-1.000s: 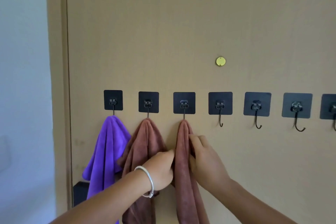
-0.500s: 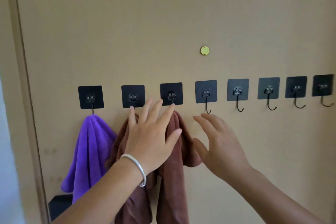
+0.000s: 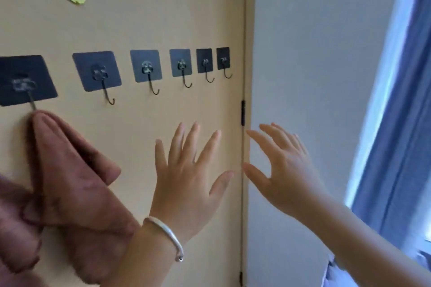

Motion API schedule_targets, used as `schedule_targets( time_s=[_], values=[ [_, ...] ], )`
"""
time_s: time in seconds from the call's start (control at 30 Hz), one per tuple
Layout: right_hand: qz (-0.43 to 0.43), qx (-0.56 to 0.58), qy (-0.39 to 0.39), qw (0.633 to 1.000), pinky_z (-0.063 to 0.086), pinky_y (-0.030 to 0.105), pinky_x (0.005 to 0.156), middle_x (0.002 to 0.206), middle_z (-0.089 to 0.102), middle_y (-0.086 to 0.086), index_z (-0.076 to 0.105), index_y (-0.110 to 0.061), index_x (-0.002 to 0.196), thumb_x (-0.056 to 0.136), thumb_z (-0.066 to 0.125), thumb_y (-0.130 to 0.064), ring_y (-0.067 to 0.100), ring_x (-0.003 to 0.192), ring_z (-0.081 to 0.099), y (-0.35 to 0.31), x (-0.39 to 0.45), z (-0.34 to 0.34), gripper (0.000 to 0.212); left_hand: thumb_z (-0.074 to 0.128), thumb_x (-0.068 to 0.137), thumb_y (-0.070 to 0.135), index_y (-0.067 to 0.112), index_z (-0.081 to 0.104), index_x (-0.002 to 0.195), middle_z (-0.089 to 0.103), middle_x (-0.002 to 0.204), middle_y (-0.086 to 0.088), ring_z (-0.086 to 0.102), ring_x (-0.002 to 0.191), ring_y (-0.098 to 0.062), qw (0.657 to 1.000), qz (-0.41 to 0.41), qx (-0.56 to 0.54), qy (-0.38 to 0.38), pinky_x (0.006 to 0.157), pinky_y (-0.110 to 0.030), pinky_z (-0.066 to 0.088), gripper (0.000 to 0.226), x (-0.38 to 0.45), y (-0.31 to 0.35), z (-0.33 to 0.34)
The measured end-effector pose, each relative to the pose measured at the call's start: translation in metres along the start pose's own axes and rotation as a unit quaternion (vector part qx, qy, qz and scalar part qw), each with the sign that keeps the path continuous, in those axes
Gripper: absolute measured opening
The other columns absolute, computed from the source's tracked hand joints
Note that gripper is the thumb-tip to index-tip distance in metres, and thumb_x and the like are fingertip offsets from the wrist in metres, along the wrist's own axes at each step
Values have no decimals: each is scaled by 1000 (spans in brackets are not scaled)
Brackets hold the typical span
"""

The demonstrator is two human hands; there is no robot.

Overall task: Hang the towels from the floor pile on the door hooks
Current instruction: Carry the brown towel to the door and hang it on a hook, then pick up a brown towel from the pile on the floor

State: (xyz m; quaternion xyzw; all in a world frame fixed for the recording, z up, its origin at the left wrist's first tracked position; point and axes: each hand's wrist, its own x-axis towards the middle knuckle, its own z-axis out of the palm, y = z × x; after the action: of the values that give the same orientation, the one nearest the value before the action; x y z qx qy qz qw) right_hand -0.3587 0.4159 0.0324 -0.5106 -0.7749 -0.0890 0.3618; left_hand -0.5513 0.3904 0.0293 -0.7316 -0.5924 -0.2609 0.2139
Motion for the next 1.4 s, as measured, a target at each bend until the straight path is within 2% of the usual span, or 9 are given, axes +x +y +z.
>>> schedule_targets(
  time_s=[0.1,0.27,0.4,0.7,0.9,1.07,1.27,1.4],
  values=[
    [66,-58,11,996,19,47,117,153,29,-8,29,-38,145,86,41,-61,13,145,14,41,-30,-33,64,19,92,62,34,14,151,15,159,-6,0,147,-26,996,64,-59,-2,114,-61,9,66,18,51,16],
    [164,-136,34,976,19,50,116,152,34,-3,33,-33,145,85,48,-59,19,144,21,101,-84,-102,67,19,92,63,39,0,150,1,161,-2,-13,146,-22,980,161,-120,0,114,-56,-4,65,40,146,31],
    [231,-203,55,950,23,52,113,152,35,0,34,-30,145,85,52,-58,21,143,23,143,-145,-167,69,25,92,62,36,9,150,12,160,-5,-2,147,-26,958,237,-164,4,113,-58,0,66,39,237,26],
    [352,-289,122,882,24,55,112,149,38,-2,40,-31,142,84,58,-55,20,141,28,198,-317,-334,66,32,93,59,34,18,151,15,159,-4,1,148,-25,879,377,-292,11,115,-59,4,65,-22,469,-28],
    [418,-338,153,829,15,52,114,149,36,-4,36,-33,142,85,49,-60,15,142,23,212,-432,-429,64,33,92,59,36,11,151,7,160,-1,-11,147,-19,828,447,-337,19,115,-51,-11,67,-84,603,-62],
    [489,-389,160,764,15,54,115,150,33,-4,33,-34,142,84,41,-63,14,141,22,203,-524,-498,66,24,92,61,37,6,150,3,161,0,-16,146,-18,770,510,-383,15,116,-51,-10,65,-141,704,-102],
    [565,-449,190,666,12,53,116,152,32,-3,33,-34,143,86,46,-59,15,142,22,165,-615,-568,63,22,89,64,39,4,150,0,161,2,-21,144,-16,676,589,-442,10,115,-49,-13,68,-215,802,-158],
    [610,-480,200,598,15,54,116,153,31,-2,32,-33,144,87,47,-58,15,143,21,136,-662,-598,64,24,89,63,38,4,150,-1,160,2,-20,144,-17,606,634,-480,1,116,-53,-9,69,-261,852,-192]
  ],
)
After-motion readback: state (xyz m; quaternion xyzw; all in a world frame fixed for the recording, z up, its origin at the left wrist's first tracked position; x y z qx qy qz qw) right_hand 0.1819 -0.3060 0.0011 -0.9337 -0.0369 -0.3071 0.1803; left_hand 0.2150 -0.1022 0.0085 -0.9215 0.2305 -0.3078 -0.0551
